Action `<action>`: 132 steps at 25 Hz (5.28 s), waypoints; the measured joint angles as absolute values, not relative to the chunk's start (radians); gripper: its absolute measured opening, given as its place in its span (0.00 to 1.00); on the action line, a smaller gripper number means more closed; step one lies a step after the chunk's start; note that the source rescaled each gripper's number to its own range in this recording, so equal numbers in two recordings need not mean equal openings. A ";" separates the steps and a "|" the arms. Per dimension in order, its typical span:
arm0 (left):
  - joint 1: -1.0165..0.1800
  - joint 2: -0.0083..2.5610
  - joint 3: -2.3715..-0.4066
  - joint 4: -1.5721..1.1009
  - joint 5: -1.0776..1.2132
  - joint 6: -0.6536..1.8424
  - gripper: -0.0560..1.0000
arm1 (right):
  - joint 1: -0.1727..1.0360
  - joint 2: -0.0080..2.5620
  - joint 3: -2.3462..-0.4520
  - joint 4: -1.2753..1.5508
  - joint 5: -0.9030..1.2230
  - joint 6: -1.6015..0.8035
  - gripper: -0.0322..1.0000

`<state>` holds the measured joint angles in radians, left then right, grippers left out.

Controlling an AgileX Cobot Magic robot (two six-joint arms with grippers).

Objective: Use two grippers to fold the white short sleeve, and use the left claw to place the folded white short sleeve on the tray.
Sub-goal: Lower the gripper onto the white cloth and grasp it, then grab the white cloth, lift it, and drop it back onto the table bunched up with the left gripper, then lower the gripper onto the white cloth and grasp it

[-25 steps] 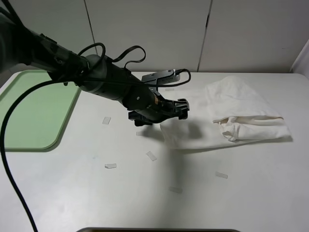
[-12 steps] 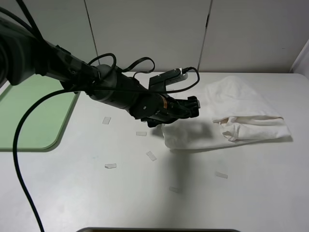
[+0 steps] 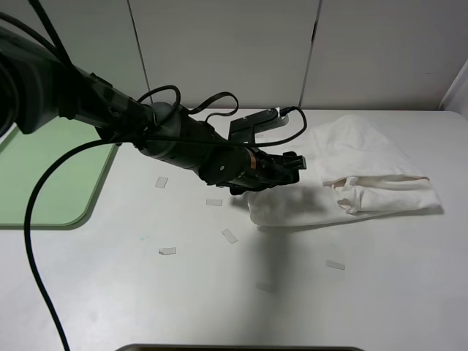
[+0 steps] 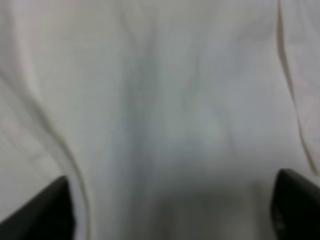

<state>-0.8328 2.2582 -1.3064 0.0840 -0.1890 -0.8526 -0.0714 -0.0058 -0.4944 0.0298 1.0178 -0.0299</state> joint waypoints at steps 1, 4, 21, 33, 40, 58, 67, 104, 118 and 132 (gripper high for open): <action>-0.833 2.258 -1.306 0.084 -0.189 -0.853 0.82 | -0.071 -0.006 -0.494 0.030 1.018 -0.030 1.00; -0.833 2.265 -1.306 0.084 -0.180 -0.853 0.64 | -0.071 -0.006 -0.494 0.030 1.018 -0.030 1.00; -0.831 2.209 -1.302 0.108 -0.026 -0.817 0.09 | -0.071 -0.006 -0.494 0.030 1.019 -0.030 1.00; -0.802 2.027 -1.302 0.275 0.426 -0.599 0.09 | -0.071 -0.006 -0.494 0.027 1.019 -0.030 1.00; -0.792 1.923 -1.302 0.370 0.624 -0.481 0.09 | -0.071 -0.006 -0.494 0.027 1.018 -0.030 1.00; -0.792 1.617 -1.302 0.553 1.037 -0.147 0.09 | -0.071 -0.006 -0.494 0.026 1.018 -0.030 1.00; -0.791 1.628 -1.302 0.227 0.864 -0.069 0.09 | -0.071 -0.006 -0.494 0.025 1.018 -0.030 1.00; -0.898 2.003 -1.302 -0.030 0.424 0.000 0.99 | -0.071 -0.006 -0.494 0.015 1.018 -0.030 1.00; -0.897 1.752 -1.302 0.121 0.730 -0.085 1.00 | -0.071 -0.006 -0.494 0.015 1.018 -0.030 1.00; -0.733 1.751 -1.156 0.201 0.747 -0.218 1.00 | -0.071 -0.006 -0.494 0.015 1.018 -0.030 1.00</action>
